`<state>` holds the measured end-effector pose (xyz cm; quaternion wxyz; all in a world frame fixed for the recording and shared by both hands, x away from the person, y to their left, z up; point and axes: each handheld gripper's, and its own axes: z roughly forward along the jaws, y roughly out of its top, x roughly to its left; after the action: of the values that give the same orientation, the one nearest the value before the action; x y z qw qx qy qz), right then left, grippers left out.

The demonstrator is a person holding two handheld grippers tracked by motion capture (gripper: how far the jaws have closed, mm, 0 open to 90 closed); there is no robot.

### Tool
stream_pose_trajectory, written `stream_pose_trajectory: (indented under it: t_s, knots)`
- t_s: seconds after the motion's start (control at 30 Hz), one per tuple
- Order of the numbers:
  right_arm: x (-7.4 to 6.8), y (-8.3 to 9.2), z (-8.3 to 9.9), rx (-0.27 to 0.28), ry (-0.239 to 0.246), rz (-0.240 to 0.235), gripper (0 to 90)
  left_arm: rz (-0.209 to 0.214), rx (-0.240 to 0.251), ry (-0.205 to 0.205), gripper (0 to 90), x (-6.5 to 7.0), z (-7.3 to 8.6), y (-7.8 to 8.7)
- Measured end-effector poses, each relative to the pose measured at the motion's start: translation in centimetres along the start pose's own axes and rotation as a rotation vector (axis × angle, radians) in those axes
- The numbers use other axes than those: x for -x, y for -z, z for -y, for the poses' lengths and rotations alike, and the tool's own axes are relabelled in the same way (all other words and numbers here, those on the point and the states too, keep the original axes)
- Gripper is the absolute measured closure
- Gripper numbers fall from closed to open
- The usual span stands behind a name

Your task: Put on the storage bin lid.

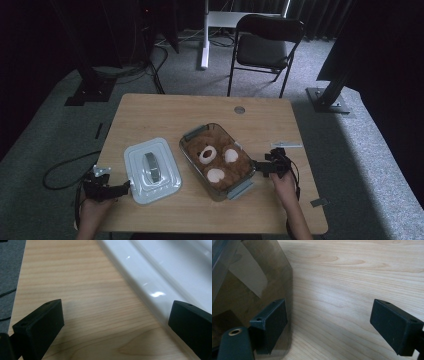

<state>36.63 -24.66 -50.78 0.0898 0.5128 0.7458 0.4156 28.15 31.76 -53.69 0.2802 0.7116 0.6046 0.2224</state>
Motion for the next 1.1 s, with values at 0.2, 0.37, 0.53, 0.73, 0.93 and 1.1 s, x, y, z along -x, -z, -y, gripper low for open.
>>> stream_pose_trajectory:
  t_s: [0.2, 0.37, 0.53, 0.73, 0.93, 1.1]
  knots:
    - [0.1, -0.1, 0.2, 0.000, -0.013, -0.020, 13.7, 0.062, 0.008, -0.010, 0.8, 1.6, -1.0, 0.2]
    - [0.0, 0.1, 0.5, -0.003, -0.018, -0.054, 13.8, 0.098, 0.024, -0.032, 0.8, 2.9, -2.1, 0.6]
    - [-0.2, 0.2, 1.0, 0.007, -0.026, -0.113, 14.0, 0.125, 0.035, -0.048, 0.8, 4.3, -3.2, 0.4]
    - [-0.4, 0.0, 1.2, 0.008, -0.029, -0.139, 14.1, 0.144, 0.033, -0.068, 0.8, 5.7, -4.2, -0.3]
    - [-0.1, -0.5, 1.1, -0.008, -0.030, -0.140, 14.0, 0.150, 0.030, -0.074, 0.8, 6.6, -4.8, -1.3]
    - [-0.2, -0.7, 1.4, -0.012, -0.051, -0.177, 14.0, 0.143, 0.020, -0.066, 0.8, 6.9, -5.1, -2.4]
